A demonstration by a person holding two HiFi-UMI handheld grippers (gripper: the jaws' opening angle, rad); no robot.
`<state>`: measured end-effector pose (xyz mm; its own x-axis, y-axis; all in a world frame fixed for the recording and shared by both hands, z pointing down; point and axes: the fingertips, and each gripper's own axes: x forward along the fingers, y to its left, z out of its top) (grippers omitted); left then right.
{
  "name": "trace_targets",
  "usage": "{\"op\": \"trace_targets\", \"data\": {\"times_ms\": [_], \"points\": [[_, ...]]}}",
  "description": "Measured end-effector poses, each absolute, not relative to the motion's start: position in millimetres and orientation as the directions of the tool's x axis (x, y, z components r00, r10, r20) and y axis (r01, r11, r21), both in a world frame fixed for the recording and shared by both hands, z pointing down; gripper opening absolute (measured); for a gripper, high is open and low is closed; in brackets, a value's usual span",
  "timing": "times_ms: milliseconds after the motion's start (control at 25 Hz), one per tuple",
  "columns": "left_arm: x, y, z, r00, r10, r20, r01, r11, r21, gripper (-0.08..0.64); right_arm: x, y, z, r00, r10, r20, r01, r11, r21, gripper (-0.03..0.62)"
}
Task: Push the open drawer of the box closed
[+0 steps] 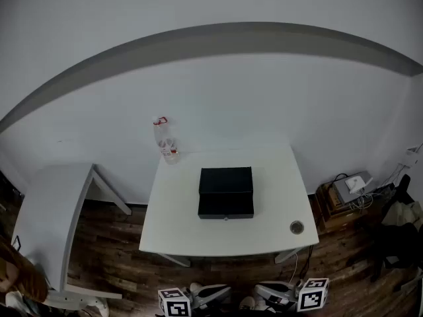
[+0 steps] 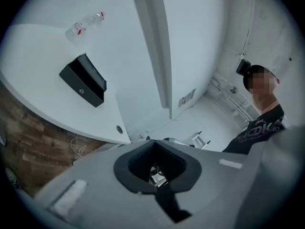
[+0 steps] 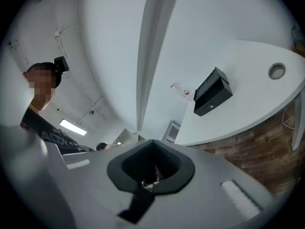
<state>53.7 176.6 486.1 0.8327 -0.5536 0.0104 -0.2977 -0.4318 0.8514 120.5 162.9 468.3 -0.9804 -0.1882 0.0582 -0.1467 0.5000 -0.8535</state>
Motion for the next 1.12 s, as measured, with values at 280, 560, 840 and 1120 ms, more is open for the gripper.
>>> {"op": "trace_targets", "data": {"times_ms": [280,560,840,1120], "points": [[56.1,171.8,488.6,0.833,-0.554,0.015,-0.305,-0.436,0.847,-0.002,124.0,159.1,468.8,-0.979,-0.194,0.063,-0.154,0.501,-0.852,0.003],[60.8,168.2,481.8,0.839,-0.544,0.031,-0.310,-0.429,0.848,-0.002,127.9,153.6,468.9,-0.978,-0.203,0.054,-0.150,0.494,-0.856,0.003],[54.0,155.6,475.7,0.830,-0.555,0.048,-0.335,-0.428,0.839,0.000,139.3,132.5,464.6,-0.969,-0.244,0.037,-0.157,0.495,-0.854,0.005],[9.7,110.9,479.8,0.798,-0.593,0.107,-0.405,-0.397,0.823,0.000,130.5,98.7,471.3,-0.946,-0.320,0.053,-0.206,0.469,-0.859,0.006]]}}
